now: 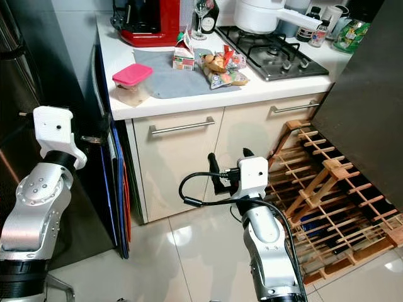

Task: Restocking fridge

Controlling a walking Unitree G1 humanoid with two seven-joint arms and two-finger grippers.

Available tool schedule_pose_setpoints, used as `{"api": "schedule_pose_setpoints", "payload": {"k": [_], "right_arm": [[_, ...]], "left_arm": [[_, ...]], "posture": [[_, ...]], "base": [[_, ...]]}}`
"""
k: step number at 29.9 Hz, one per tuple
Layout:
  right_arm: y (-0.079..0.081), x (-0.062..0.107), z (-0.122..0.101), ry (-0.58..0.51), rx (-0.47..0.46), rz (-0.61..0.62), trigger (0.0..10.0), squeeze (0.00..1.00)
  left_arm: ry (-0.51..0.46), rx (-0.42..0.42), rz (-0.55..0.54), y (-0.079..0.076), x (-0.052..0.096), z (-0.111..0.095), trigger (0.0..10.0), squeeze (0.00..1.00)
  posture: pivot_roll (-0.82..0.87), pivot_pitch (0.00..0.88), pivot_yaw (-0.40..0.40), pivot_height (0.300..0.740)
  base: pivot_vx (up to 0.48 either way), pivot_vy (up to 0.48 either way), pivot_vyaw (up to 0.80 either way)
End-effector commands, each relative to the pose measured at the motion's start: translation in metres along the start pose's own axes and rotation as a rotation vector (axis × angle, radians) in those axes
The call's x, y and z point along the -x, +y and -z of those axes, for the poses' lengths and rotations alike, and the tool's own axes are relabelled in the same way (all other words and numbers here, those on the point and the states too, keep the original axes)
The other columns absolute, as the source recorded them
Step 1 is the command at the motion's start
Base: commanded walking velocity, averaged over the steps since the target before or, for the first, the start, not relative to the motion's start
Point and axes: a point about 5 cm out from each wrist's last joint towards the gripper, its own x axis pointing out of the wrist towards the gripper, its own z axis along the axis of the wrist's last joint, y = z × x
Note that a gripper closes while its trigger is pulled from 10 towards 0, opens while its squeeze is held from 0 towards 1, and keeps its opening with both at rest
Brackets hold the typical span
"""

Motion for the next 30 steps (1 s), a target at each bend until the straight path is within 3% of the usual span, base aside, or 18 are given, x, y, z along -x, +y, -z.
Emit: {"api": "schedule_pose_setpoints", "payload": {"k": [1, 5, 7, 10, 12, 13, 16, 22, 26, 30], "right_arm": [[-0.002, -0.001, -0.006, -0.022, 0.006, 0.003, 10.0, 0.0], [-0.003, 0.0, -0.007, -0.024, 0.009, 0.007, 10.0, 0.0], [-0.003, 0.001, -0.01, -0.045, 0.025, 0.008, 10.0, 0.0], [-0.007, 0.0, -0.024, -0.132, 0.079, 0.029, 10.0, 0.0], [-0.007, 0.0, -0.028, -0.151, 0.087, 0.033, 10.0, 0.0], [-0.007, -0.004, -0.04, -0.208, 0.111, 0.039, 10.0, 0.0], [-0.009, -0.008, -0.05, -0.239, 0.106, 0.059, 10.0, 0.0], [-0.011, -0.009, -0.042, -0.203, 0.09, 0.065, 10.0, 0.0], [-0.007, -0.008, -0.039, -0.189, 0.088, 0.045, 10.0, 0.0], [-0.006, -0.008, -0.038, -0.177, 0.094, 0.045, 10.0, 0.0]], "left_arm": [[-0.009, 0.012, 0.019, -0.005, -0.003, -0.001, 10.0, 0.0], [-0.091, 0.038, -0.012, -0.002, -0.005, -0.015, 10.0, 0.0], [-0.2, 0.016, -0.041, 0.0, -0.004, -0.034, 10.0, 0.0], [-0.323, -0.008, -0.036, -0.002, -0.002, -0.06, 10.0, 0.0], [-0.343, -0.006, -0.035, -0.003, -0.002, -0.064, 10.0, 0.0], [-0.386, -0.002, -0.038, -0.004, -0.001, -0.076, 10.0, 0.0], [-0.408, 0.006, -0.037, -0.005, -0.002, -0.082, 10.0, 0.0], [-0.391, 0.044, -0.057, -0.002, -0.001, -0.08, 10.0, 0.0], [-0.361, 0.085, -0.064, -0.001, -0.001, -0.076, 10.0, 0.0], [-0.396, 0.023, -0.049, -0.005, 0.001, -0.08, 10.0, 0.0]], "posture": [[-0.01, 0.0, -0.037, 0.74], [-0.02, 0.0, -0.036, 0.74], [-0.02, 0.0, -0.037, 0.74], [-0.02, 0.0, -0.041, 0.74], [-0.02, 0.0, -0.041, 0.74], [-0.02, 0.0, -0.041, 0.74], [-0.02, 0.0, -0.042, 0.74], [-0.02, 0.0, -0.044, 0.74], [-0.02, 0.0, -0.046, 0.74], [-0.01, 0.0, -0.046, 0.74]], "base": [[0.0, 0.0, 0.0], [0.474, 0.0, 0.0], [0.48, 0.0, 0.0], [0.48, 0.0, 0.0], [0.48, 0.0, 0.0], [0.48, 0.0, 0.0], [0.48, 0.0, 0.0], [0.472, 0.0, 0.0], [0.067, 0.46, 0.0], [0.0, 0.24, 0.0]]}}
